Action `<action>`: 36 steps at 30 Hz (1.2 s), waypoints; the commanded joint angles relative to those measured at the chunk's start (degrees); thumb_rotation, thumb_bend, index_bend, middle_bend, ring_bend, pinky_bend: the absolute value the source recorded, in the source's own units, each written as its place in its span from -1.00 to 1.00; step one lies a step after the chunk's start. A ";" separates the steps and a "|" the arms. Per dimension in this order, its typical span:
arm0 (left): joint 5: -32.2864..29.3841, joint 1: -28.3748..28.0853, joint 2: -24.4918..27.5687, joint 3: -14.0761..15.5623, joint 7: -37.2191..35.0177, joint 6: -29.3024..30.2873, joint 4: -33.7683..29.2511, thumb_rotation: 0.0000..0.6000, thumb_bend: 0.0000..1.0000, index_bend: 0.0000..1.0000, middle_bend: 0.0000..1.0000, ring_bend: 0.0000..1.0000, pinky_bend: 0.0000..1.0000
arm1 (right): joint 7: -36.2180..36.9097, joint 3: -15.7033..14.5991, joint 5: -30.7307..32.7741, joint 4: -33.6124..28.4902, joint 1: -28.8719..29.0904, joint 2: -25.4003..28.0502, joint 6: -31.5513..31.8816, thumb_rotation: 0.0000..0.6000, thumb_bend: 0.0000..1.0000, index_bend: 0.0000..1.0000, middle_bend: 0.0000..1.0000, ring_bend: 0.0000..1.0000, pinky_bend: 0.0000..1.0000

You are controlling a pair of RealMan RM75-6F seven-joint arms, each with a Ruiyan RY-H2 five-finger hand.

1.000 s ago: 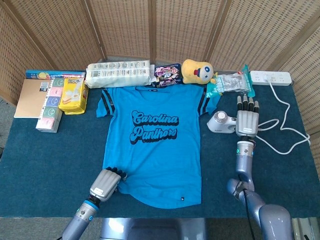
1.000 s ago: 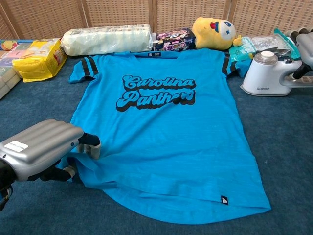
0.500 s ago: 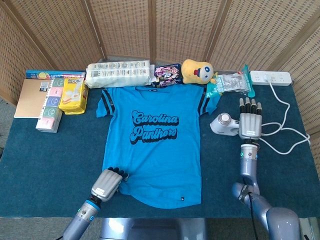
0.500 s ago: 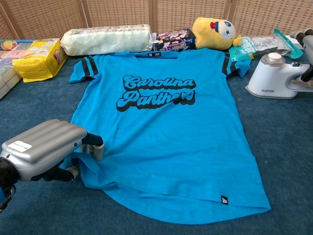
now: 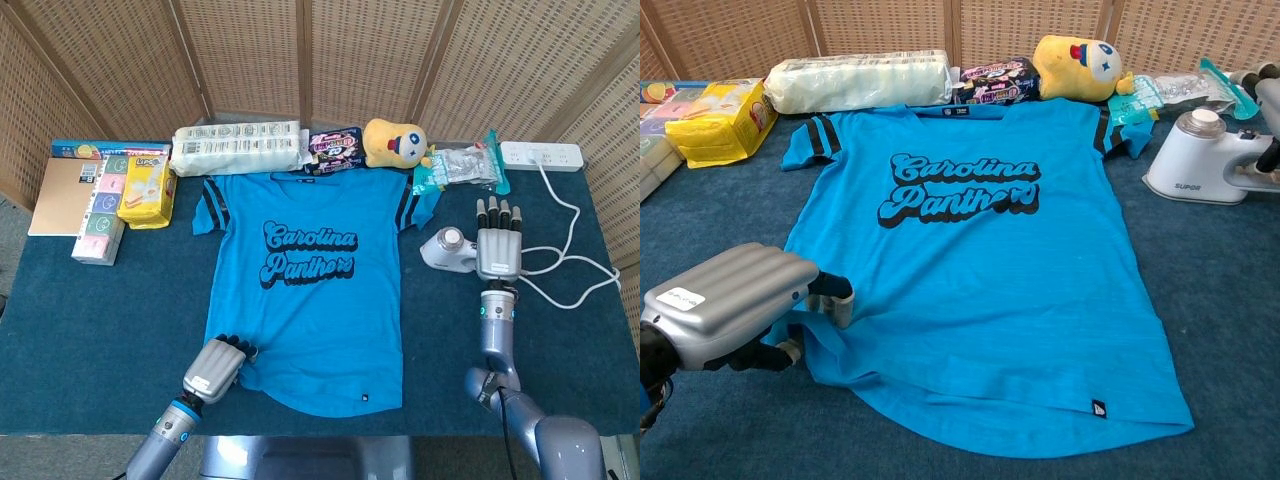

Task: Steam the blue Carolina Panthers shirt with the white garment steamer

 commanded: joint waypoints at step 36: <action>1.50 0.27 1.00 0.84 0.15 0.35 -1.61 1.00 0.19 -0.06 -0.01 -0.16 -0.10 | -5.98 -4.16 -3.11 -35.28 -10.95 15.70 11.89 1.00 -0.45 -1.00 -0.89 -0.87 -0.89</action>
